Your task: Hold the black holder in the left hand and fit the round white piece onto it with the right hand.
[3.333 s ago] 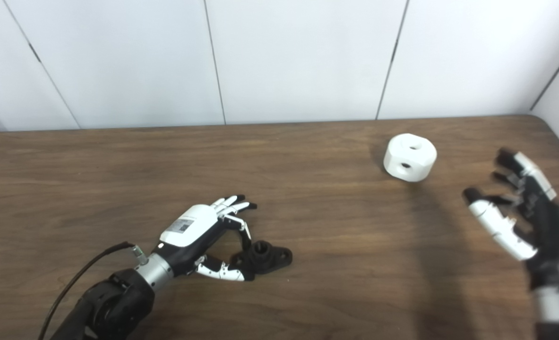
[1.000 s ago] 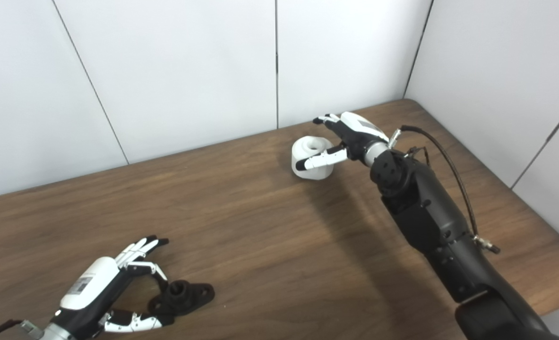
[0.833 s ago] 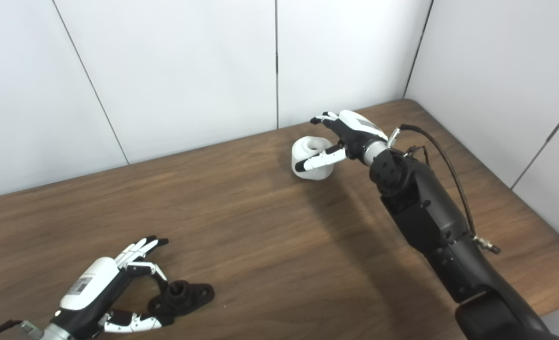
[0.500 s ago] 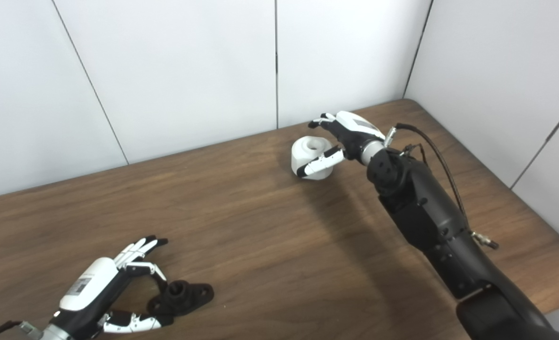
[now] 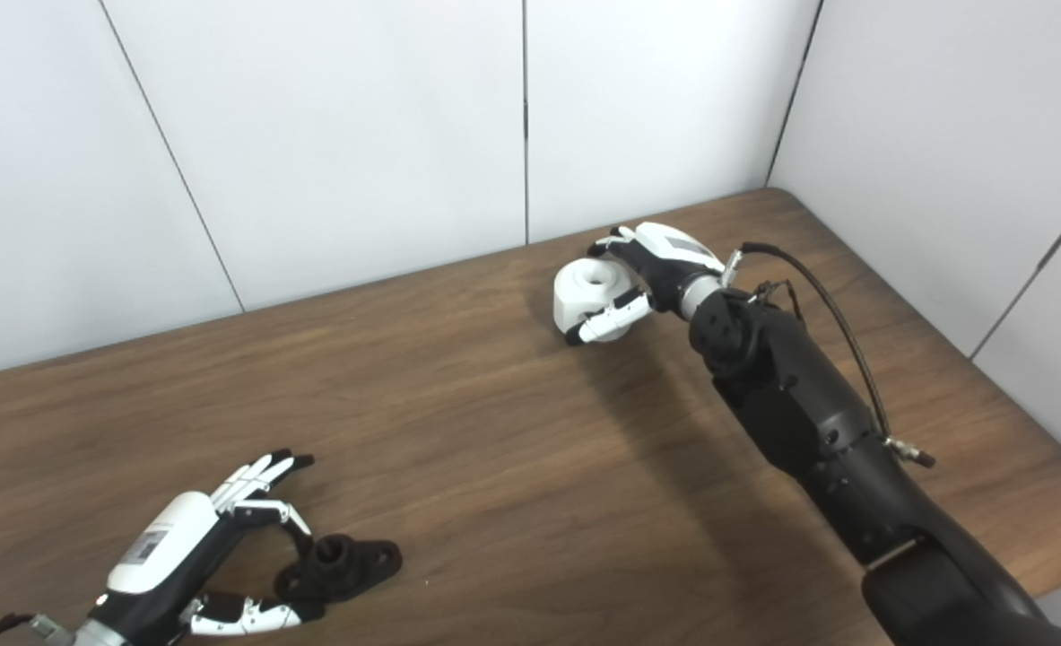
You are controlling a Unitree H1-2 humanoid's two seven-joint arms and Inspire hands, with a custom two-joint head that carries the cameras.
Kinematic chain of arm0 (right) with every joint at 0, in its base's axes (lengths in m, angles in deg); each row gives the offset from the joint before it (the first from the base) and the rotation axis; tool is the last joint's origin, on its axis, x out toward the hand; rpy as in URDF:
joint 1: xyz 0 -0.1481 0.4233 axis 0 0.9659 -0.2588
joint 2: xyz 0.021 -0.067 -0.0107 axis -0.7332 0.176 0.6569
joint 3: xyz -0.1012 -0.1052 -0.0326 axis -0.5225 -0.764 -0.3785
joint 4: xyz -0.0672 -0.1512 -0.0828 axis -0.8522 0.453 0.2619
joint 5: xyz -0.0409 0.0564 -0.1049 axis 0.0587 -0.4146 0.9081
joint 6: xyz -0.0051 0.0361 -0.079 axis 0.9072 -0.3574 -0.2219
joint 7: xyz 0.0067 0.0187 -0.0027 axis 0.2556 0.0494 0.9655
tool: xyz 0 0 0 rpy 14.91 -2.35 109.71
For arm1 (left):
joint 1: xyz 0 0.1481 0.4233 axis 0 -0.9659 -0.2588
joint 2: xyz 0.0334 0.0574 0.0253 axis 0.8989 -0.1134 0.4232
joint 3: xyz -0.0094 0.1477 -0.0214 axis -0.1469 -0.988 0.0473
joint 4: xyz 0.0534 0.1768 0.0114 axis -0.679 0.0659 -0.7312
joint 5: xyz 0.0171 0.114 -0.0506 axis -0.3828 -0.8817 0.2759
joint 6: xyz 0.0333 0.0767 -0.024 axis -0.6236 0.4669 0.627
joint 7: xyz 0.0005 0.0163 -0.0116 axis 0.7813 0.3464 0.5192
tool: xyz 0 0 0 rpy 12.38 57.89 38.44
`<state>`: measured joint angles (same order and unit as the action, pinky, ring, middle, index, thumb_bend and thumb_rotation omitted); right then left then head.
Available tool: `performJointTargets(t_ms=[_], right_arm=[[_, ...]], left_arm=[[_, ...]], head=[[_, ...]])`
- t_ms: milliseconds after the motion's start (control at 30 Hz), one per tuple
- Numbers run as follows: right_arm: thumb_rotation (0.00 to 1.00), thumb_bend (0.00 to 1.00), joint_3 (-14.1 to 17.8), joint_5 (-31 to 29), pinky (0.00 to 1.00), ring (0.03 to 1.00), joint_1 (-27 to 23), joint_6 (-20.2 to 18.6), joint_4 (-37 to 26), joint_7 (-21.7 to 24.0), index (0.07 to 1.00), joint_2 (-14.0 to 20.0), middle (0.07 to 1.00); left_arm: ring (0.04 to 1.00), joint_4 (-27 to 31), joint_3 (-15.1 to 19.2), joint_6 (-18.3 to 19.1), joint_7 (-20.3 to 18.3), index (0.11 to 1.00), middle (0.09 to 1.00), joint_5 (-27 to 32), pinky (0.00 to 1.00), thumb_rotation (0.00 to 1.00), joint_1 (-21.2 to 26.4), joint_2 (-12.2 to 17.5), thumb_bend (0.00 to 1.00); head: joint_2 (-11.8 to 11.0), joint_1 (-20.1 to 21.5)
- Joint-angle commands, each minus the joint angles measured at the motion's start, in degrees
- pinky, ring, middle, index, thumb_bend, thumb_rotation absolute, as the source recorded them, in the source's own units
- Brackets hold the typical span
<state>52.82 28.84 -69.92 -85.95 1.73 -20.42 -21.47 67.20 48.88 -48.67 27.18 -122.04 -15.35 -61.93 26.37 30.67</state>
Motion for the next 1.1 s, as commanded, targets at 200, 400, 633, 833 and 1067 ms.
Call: performJointTargets(t_ms=[200,400,633,833,1067], right_arm=[[0.34,0.83,0.8,2.3,0.83,0.981,-2.0,3.0,0.6,-8.3,0.666,0.2,0.961],[0.15,0.53,0.7,3.1,0.82,0.957,-1.5,4.4,0.9,-13.7,0.492,-0.6,0.916],[0.14,0.51,0.7,3.6,0.8,0.925,-0.9,6.2,0.5,-16.4,0.48,-0.8,0.879],[0.14,0.51,0.9,3.8,0.8,0.922,-0.6,6.1,-0.2,-15.9,0.48,-0.7,0.877],[0.14,0.51,0.9,3.0,0.77,0.918,-0.1,7.5,-4.3,-14.2,0.481,0.0,0.872]], left_arm=[[1.0,0.0,0.3,1.4,-1.4,0.483,0.955,-1.5,1.0,0.05,-0.7,2.3,0.52],[1.0,-0.3,0.4,1.3,-1.3,0.483,0.959,-1.1,1.0,0.05,-0.6,2.4,0.52],[1.0,-0.5,0.4,0.9,-1.1,0.483,0.957,-1.3,1.0,0.05,-0.5,2.6,0.52],[1.0,-0.6,0.3,0.8,-1.2,0.483,0.954,-1.2,1.0,0.05,-0.4,2.6,0.52],[1.0,0.3,0.2,1.9,-1.6,0.483,0.95,-1.3,1.0,0.05,-0.4,2.1,0.52]], head=[[-0.1,0.0],[-0.3,0.2],[-0.3,0.0],[-0.2,-0.2],[2.2,-5.2]])
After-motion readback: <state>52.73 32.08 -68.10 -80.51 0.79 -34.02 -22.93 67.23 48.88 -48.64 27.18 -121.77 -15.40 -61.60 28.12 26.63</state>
